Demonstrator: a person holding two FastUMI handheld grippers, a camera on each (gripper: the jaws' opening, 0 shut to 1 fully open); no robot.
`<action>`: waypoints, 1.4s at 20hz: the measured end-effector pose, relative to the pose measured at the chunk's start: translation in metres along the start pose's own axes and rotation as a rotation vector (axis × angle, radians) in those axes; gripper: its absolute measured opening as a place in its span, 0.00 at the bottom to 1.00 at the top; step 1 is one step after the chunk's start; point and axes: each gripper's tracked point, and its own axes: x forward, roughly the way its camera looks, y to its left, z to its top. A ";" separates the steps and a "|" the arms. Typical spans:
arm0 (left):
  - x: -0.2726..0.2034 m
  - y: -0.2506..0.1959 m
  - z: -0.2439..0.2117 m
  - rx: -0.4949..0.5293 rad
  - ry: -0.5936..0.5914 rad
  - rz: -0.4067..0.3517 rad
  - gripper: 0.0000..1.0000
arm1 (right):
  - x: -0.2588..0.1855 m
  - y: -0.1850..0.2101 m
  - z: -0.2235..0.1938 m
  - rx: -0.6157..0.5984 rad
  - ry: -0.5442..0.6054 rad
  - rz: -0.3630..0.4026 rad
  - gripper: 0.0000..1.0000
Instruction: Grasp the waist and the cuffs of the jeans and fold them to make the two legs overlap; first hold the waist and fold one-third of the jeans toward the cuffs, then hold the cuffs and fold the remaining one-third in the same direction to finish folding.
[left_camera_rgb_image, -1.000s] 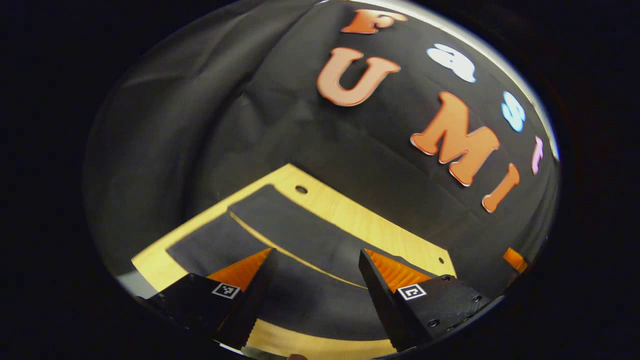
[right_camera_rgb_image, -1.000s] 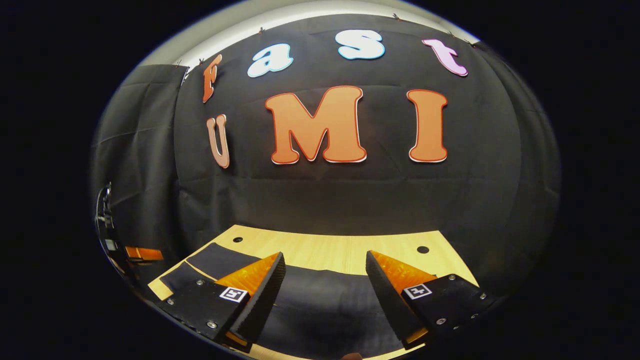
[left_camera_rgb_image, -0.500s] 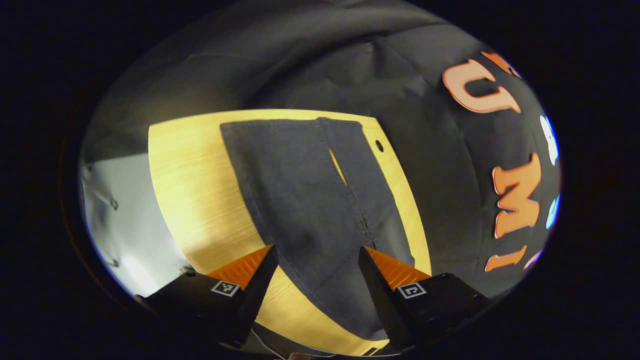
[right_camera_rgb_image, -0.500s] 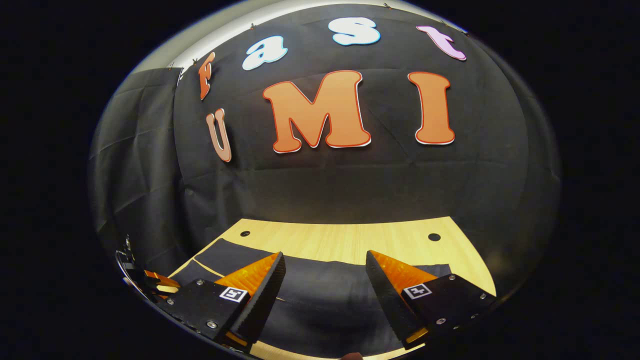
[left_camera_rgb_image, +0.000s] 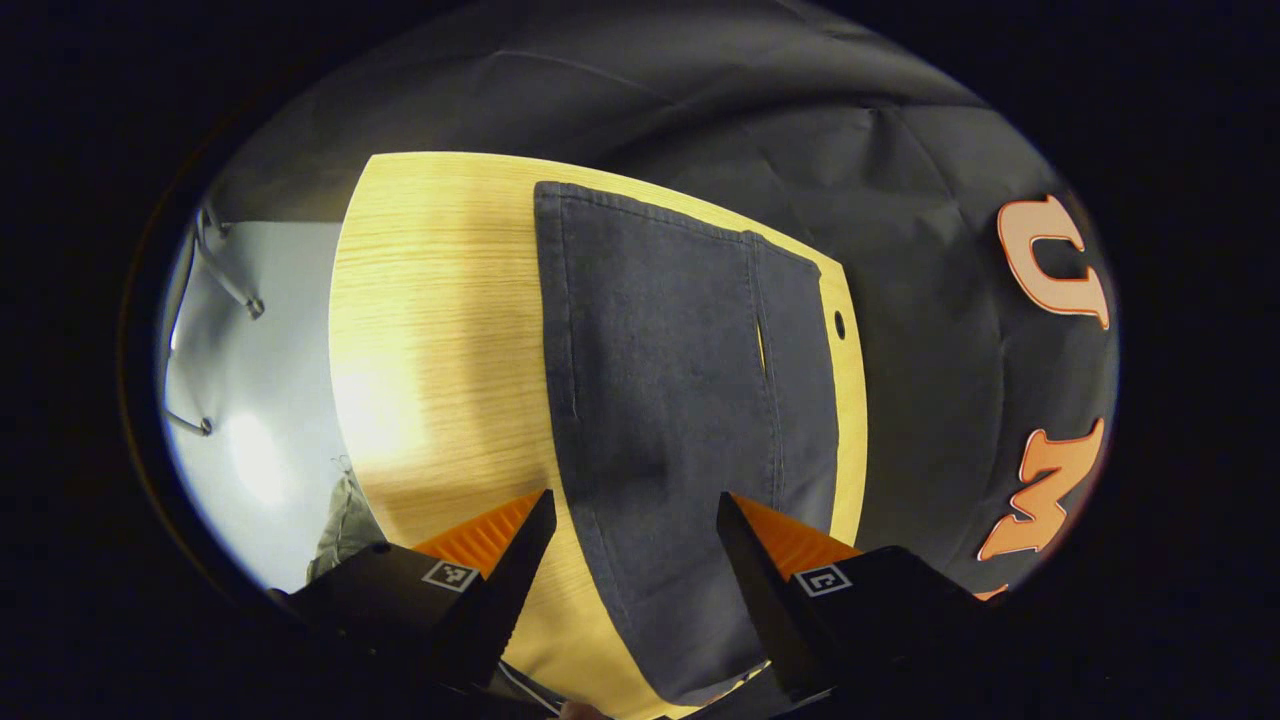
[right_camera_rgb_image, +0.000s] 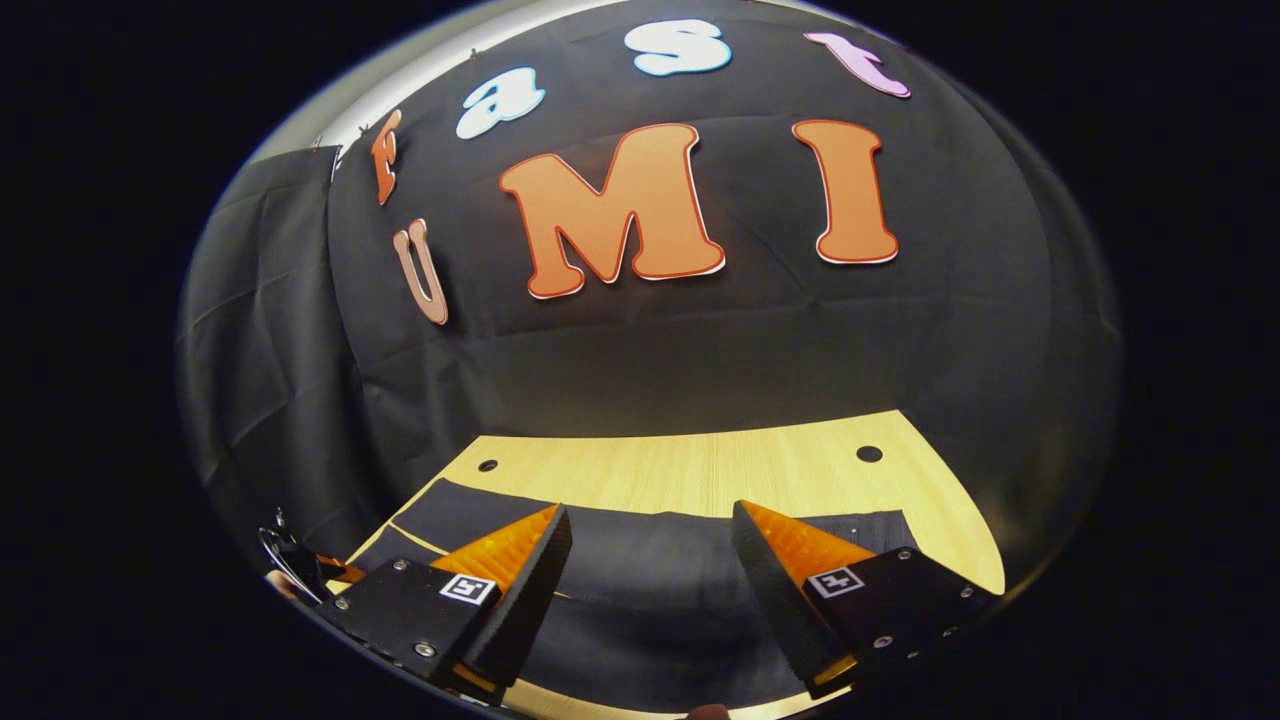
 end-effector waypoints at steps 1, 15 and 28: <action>0.001 0.003 0.001 0.005 -0.004 0.016 0.98 | 0.000 0.000 0.000 -0.006 0.003 0.002 0.97; 0.029 -0.033 0.007 -0.084 0.028 -0.059 0.96 | 0.015 -0.003 0.000 0.067 0.053 0.017 0.97; 0.066 -0.066 -0.015 -0.036 0.130 -0.089 0.06 | -0.018 -0.052 -0.029 0.283 0.100 -0.080 0.97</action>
